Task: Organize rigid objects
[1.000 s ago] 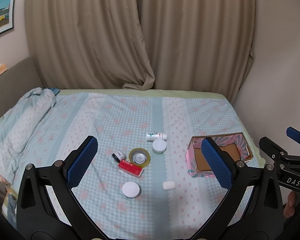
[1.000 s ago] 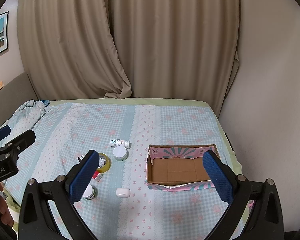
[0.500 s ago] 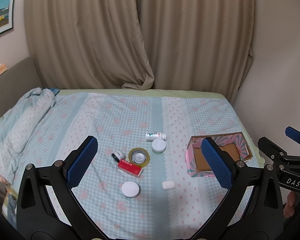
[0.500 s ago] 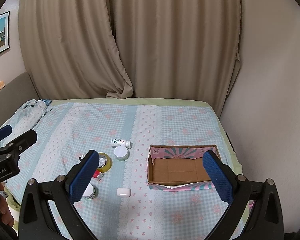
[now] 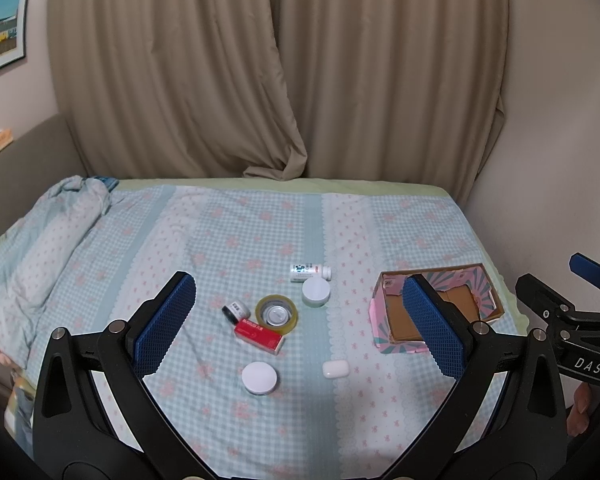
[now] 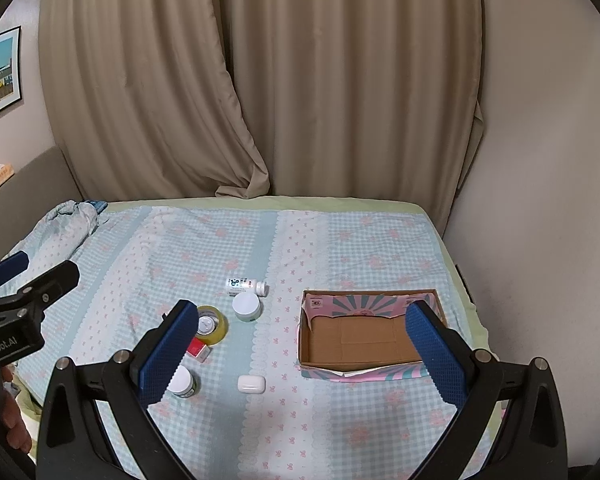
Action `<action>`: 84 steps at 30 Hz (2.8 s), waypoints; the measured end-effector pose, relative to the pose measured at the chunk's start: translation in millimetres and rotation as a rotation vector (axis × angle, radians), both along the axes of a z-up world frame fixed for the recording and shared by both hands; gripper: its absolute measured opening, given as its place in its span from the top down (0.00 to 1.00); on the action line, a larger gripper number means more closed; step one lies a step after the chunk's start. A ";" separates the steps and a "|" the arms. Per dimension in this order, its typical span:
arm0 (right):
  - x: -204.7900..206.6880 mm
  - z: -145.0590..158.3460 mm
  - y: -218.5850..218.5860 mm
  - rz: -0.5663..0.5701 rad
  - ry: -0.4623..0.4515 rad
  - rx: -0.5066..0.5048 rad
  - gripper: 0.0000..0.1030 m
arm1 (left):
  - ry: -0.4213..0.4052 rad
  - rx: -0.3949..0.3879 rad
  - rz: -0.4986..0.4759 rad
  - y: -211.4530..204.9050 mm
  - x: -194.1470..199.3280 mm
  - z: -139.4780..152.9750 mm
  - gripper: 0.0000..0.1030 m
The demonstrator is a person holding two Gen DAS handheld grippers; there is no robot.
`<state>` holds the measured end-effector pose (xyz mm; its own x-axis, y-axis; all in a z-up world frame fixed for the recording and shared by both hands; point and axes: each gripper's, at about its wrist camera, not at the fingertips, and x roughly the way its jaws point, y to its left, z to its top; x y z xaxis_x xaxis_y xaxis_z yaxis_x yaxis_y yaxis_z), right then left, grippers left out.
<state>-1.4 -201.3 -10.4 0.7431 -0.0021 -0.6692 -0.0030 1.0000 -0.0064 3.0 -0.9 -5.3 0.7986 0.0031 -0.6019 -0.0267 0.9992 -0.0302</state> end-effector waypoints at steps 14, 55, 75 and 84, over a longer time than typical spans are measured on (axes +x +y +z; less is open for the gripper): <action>7.6 -6.2 -8.2 -0.017 -0.005 -0.026 0.00 | 0.003 -0.020 -0.027 0.0 -0.3 4.2 0.01; 195.1 -202.0 119.0 -0.108 0.280 0.071 0.00 | 0.389 0.027 -0.391 152.0 149.3 -249.0 0.01; 321.6 -394.1 121.5 0.038 0.627 0.006 0.00 | 0.585 0.174 -0.679 59.8 108.0 -429.5 0.01; 353.4 -429.4 121.6 0.082 0.779 -0.014 0.23 | 0.660 0.242 -0.660 38.2 119.4 -446.9 0.19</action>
<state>352.1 -79.7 -439.8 0.0573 0.0200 -0.9982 -0.0856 0.9962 0.0151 122.4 37.3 -452.2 0.1844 -0.1421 -0.9725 0.6052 0.7961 -0.0016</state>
